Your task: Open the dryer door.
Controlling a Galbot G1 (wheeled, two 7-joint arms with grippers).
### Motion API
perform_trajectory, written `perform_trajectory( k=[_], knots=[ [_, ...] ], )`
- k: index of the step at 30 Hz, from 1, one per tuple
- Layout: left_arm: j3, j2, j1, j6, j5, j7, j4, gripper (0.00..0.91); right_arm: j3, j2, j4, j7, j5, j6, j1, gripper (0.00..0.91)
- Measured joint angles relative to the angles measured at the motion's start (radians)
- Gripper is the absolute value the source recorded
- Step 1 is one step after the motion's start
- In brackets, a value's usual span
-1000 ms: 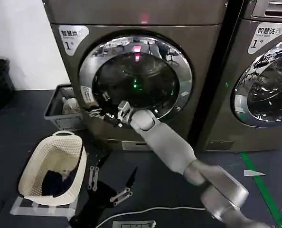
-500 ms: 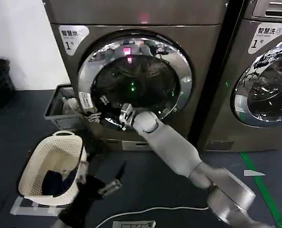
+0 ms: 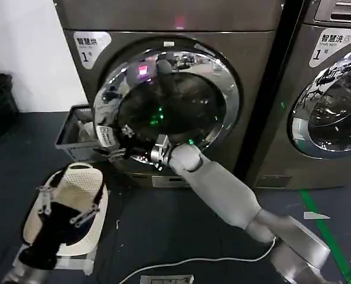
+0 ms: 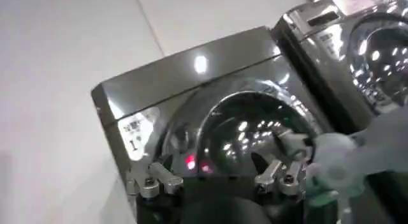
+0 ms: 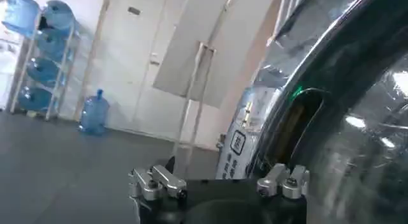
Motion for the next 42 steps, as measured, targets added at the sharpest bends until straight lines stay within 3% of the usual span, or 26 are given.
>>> perform_trajectory(
  k=[7,14,25,34,42],
  knots=[
    [-0.050,0.014,-0.029,-0.013,-0.011,-0.001,0.035,0.907,-0.029,-0.082,0.120,-0.070,0.067,0.029,-0.035,0.907],
    [-0.080,0.025,-0.039,0.004,-0.050,0.011,0.050,0.907,-0.024,-0.167,0.200,-0.243,0.117,0.092,-0.063,0.907],
    [-0.143,0.037,-0.078,0.043,-0.150,0.023,0.065,0.907,0.031,-0.289,0.301,-0.532,0.221,0.075,-0.115,0.907],
    [-0.110,0.078,-0.118,0.064,-0.147,0.060,0.077,0.907,0.110,-0.387,0.407,-0.698,0.192,0.080,-0.182,0.907],
    [-0.006,0.143,-0.160,0.062,-0.089,0.103,0.102,0.907,0.238,-0.458,0.469,-0.732,0.184,0.088,-0.271,0.907]
  ],
)
